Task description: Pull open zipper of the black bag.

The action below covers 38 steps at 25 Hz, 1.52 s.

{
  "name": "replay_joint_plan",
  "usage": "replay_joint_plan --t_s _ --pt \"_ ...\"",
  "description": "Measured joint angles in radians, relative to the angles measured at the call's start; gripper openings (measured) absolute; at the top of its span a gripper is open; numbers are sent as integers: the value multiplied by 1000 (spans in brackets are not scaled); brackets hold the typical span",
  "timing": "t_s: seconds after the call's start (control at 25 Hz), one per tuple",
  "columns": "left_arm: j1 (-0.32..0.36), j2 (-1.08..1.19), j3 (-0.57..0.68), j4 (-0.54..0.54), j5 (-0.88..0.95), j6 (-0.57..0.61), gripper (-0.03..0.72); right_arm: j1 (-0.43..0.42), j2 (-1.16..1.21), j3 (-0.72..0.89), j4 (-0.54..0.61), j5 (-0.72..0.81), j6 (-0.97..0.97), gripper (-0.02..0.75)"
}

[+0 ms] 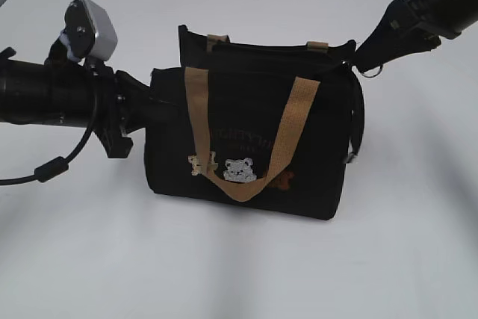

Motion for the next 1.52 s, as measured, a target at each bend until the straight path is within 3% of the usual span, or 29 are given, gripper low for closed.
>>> replay_joint_plan --t_s 0.12,0.2,0.32,0.4,0.52,0.76,1.0,1.2,1.36,1.52 --pt "0 0 0 2 -11 -67 87 0 0 0 0 3 35 90" --pt "2 -1 0 8 -38 -161 181 -1 0 0 -3 14 69 229" --pt "6 -33 1 82 -60 -429 369 -1 0 -2 -3 77 136 365" --pt "7 -73 1 182 -61 -640 411 -1 0 -2 -3 132 182 379" --pt "7 -143 1 400 -61 -997 410 -1 -2 -2 -3 160 269 363" --pt "7 -311 9 963 -42 -1704 323 47 -96 71 -92 162 481 310" --pt "7 -590 99 1325 -1 -2129 305 151 -354 285 -321 166 623 305" --pt "7 -933 181 1525 152 -2313 302 152 -680 525 -487 169 706 305" --pt "8 -1180 190 1634 252 -2362 301 152 -992 672 -552 152 719 304" --pt "8 -1377 216 1667 279 -2377 276 152 -1231 779 -574 96 712 304"
